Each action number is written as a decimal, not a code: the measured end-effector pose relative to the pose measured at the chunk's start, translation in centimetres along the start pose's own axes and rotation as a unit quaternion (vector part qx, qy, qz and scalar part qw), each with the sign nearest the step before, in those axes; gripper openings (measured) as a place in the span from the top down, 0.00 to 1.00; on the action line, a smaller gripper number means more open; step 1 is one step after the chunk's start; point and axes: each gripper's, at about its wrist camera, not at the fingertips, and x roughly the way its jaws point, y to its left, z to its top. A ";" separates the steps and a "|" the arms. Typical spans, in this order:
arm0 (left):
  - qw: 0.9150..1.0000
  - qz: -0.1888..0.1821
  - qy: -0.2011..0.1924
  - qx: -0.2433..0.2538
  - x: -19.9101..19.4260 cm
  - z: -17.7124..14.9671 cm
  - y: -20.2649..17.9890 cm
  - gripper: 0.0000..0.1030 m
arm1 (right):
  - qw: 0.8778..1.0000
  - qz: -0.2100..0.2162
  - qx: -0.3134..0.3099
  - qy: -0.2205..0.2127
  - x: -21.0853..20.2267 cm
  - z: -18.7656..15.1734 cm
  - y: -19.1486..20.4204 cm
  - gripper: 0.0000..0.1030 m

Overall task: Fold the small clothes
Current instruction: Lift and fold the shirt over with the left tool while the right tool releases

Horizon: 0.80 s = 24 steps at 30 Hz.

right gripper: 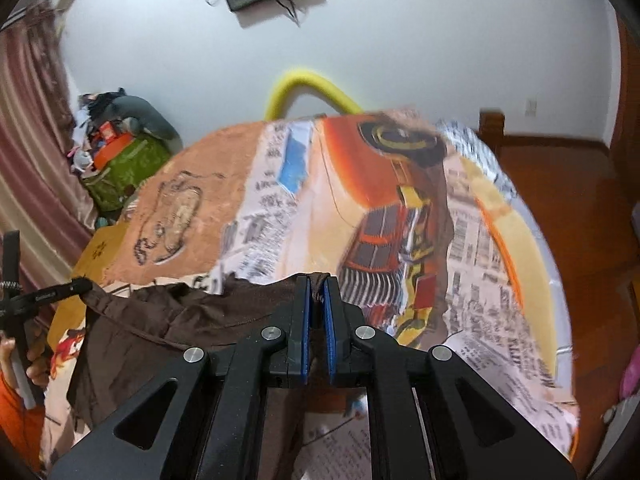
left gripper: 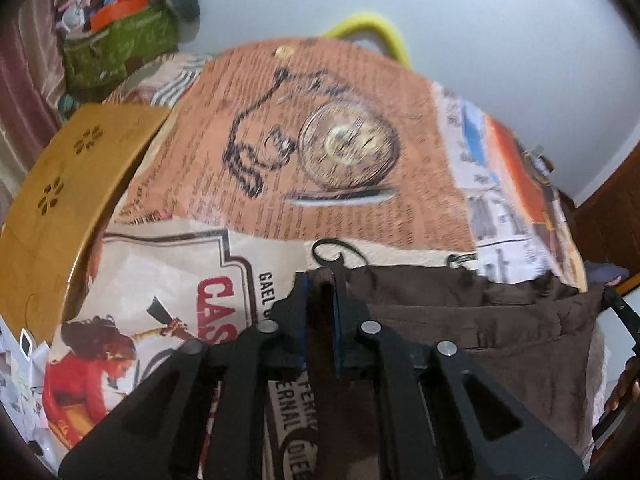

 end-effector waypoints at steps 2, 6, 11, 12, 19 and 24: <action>1.000 0.015 0.000 -0.003 0.5 0.1 0.2 0.85 | 1.000 0.002 0.022 0.009 0.6 0.0 -0.8 0.91; 0.999 0.027 -0.023 0.007 -0.7 0.0 0.4 0.72 | 0.999 -0.019 0.028 -0.013 -0.8 0.0 -1.6 0.75; 0.996 0.022 -0.035 0.079 -3.1 -2.3 -1.2 0.51 | 1.000 0.009 -0.004 -0.013 -3.2 -0.5 -0.6 0.68; 0.995 0.022 -0.035 0.095 -3.4 -2.9 -1.6 0.50 | 1.000 0.011 -0.015 -0.011 -3.4 -0.8 -0.1 0.66; 0.985 -0.029 0.035 0.164 -2.6 -6.9 -5.7 0.42 | 0.994 0.042 -0.091 0.035 -2.6 -4.3 3.9 0.61; 0.981 -0.035 0.087 0.169 0.6 -7.4 -7.8 0.42 | 0.987 0.042 -0.126 0.091 1.1 -5.8 5.6 0.61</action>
